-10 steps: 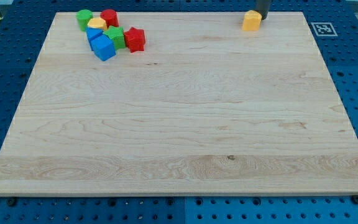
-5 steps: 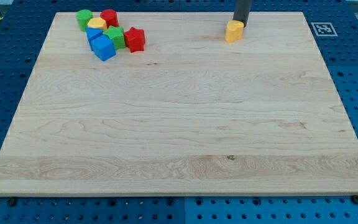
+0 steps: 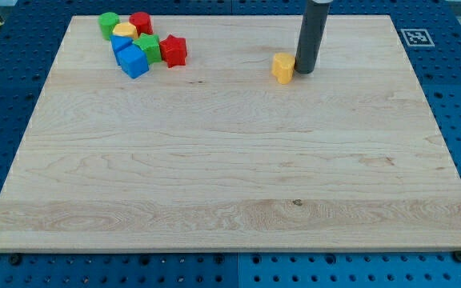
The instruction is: Push the yellow heart towards the group of blocks
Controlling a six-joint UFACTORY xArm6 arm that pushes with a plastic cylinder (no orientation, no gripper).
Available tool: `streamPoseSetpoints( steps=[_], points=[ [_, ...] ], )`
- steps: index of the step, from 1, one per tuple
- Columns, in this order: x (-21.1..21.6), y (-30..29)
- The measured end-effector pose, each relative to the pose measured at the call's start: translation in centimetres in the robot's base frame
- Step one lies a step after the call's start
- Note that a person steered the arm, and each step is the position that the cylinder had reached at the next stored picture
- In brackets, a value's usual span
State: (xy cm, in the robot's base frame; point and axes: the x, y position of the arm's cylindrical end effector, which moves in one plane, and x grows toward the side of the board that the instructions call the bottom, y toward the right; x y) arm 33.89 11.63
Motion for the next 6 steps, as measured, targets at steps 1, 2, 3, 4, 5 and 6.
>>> streamPoseSetpoints(
  steps=[1, 2, 3, 4, 5, 6],
  points=[
    [1.7, 0.0],
    [2.1, 0.0],
    [1.3, 0.0],
    [0.2, -1.9],
    [0.1, -4.5],
    [0.1, -6.8]
  ],
)
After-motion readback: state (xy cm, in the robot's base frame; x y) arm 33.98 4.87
